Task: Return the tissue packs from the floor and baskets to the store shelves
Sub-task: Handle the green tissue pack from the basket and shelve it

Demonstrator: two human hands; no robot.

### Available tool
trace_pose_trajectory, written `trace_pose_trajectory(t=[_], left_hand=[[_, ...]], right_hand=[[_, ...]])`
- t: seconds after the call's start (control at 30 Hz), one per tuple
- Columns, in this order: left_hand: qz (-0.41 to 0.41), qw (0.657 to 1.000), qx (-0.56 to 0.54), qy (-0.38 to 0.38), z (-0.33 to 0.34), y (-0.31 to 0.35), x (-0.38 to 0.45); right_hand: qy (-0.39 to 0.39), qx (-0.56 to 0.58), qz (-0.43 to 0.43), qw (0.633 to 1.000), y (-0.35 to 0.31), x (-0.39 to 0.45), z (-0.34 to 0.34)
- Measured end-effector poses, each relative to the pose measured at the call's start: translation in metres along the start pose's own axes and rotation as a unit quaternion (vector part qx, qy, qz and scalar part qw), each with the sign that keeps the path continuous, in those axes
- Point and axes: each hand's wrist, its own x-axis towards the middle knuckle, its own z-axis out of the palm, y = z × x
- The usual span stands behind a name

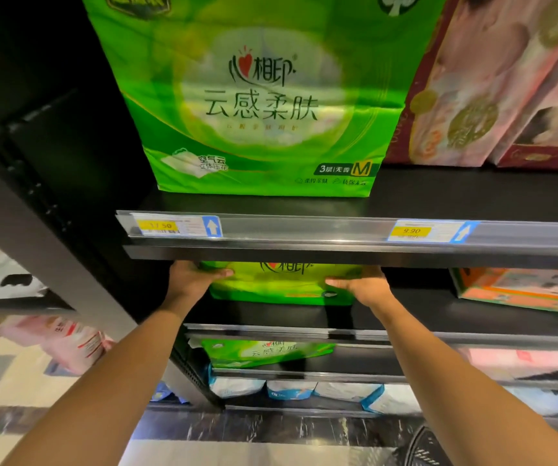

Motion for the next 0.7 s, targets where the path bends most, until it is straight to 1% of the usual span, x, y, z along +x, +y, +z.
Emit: trace_pose_trajectory(t=[0.07, 0.1, 0.13, 0.17, 0.2, 0.27, 0.33, 0.37, 0.43, 0.5, 0.57, 0.7], left_hand=[[0.018, 0.999, 0.042, 0.018, -0.008, 0.002, -0.013], [0.028, 0.997, 0.064, 0.022, -0.013, -0.001, -0.017], [0.040, 0.995, 0.093, 0.023, -0.017, -0.002, -0.022], [0.044, 0.988, 0.150, 0.009, -0.023, -0.002, -0.029], [0.046, 0.976, 0.214, -0.013, -0.027, -0.005, -0.032], [0.070, 0.936, 0.341, -0.062, -0.038, -0.009, -0.044], [0.145, 0.894, 0.414, -0.087, -0.047, -0.011, -0.062], [0.187, 0.871, 0.448, -0.082, -0.051, -0.008, -0.075], [0.253, 0.820, 0.511, -0.052, -0.060, -0.003, -0.097], [0.280, 0.787, 0.550, -0.030, -0.069, 0.007, -0.119], [0.293, 0.771, 0.565, -0.009, -0.081, 0.015, -0.139], [0.298, 0.766, 0.567, 0.053, -0.117, 0.035, -0.176]], right_hand=[[0.022, 0.010, 0.005, 1.000, 0.004, -0.006, -0.007], [0.033, -0.012, 0.010, 0.999, 0.003, -0.012, -0.010], [0.038, -0.070, 0.019, 0.997, 0.003, -0.019, -0.014], [0.046, -0.153, 0.028, 0.987, 0.004, -0.027, -0.017], [0.061, -0.238, 0.024, 0.969, 0.006, -0.035, -0.019], [0.099, -0.362, -0.015, 0.927, 0.006, -0.058, -0.021], [0.117, -0.435, -0.070, 0.890, 0.005, -0.083, -0.020], [0.118, -0.461, -0.101, 0.874, 0.003, -0.095, -0.018], [0.119, -0.493, -0.162, 0.846, -0.003, -0.117, -0.015], [0.127, -0.508, -0.223, 0.823, -0.015, -0.139, -0.013], [0.126, -0.513, -0.273, 0.804, -0.029, -0.159, -0.010], [0.097, -0.523, -0.333, 0.778, -0.063, -0.190, -0.006]])
